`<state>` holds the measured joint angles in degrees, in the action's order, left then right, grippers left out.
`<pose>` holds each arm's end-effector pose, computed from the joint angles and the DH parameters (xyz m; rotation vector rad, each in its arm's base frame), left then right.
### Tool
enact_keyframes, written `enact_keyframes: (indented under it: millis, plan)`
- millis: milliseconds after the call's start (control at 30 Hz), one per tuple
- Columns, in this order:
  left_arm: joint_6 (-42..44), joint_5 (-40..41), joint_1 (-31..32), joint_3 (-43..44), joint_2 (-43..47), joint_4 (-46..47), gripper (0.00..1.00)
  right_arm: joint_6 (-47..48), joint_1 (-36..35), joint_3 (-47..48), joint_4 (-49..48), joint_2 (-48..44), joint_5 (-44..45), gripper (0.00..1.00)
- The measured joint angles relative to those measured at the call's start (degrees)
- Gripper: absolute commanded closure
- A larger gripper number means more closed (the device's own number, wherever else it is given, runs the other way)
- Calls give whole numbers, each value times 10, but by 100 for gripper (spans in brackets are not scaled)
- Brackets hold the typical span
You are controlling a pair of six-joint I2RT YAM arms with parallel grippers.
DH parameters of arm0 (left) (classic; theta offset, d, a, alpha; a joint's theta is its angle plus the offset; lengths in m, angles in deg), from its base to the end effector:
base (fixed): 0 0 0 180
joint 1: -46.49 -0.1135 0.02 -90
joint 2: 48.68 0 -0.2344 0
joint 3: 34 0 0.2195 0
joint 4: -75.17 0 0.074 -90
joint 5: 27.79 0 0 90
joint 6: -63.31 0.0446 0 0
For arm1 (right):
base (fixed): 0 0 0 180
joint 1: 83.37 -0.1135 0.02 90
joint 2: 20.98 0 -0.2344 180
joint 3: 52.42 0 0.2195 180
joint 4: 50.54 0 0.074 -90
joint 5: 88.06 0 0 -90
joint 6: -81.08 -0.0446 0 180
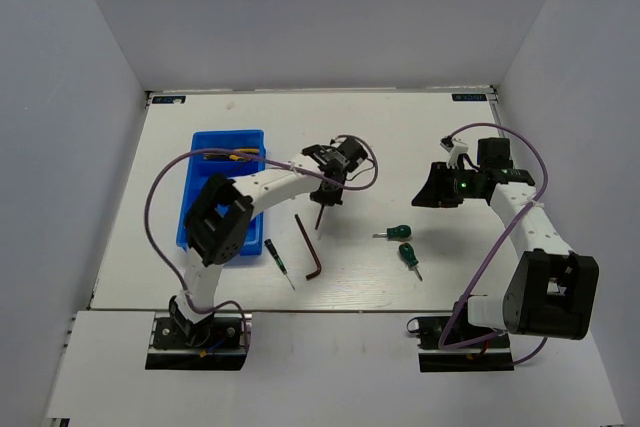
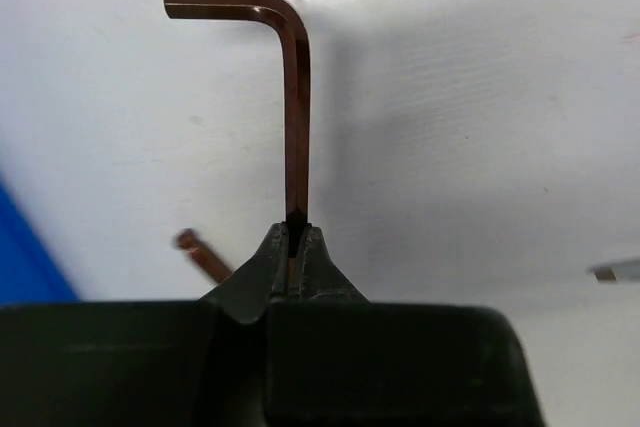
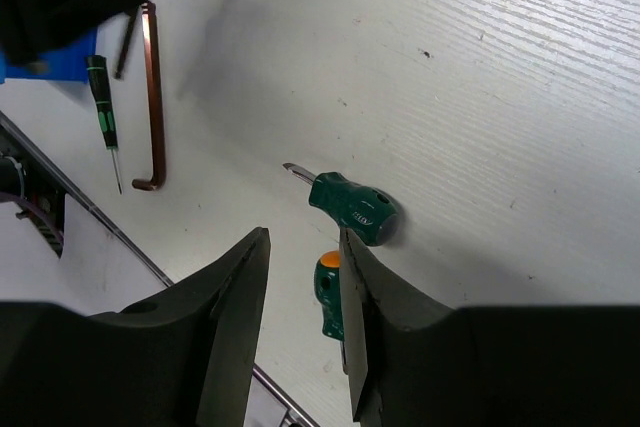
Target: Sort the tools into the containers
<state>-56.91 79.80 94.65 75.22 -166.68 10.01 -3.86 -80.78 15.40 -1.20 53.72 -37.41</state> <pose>0.2630 -0.2735 0.1750 0.3670 2.7074 0.0841 0.2374 0.0176 0.2231 -0.3120 2.3921 0.8071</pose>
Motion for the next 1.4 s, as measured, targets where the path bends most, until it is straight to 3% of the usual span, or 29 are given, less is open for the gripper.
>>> enact_keyframes:
  millis: [233,400,500,833,1100,1400]
  plan:
    - [215,42,-12,-28,178,75,100,0,0,0,0,0,-3,60]
    - [400,38,-37,-202,368,235,100,-1,0,0,0,0,-3,60]
    - [476,15,-73,-258,422,270,100,-2,2,0,0,0,-5,60]
    - [606,-110,-240,-368,429,344,100,-2,5,0,0,0,-12,60]
    - [682,-240,-353,-354,384,354,100,-2,11,0,0,0,-17,60]
    - [764,-347,-427,-343,303,365,100,-1,15,0,0,0,-23,60]
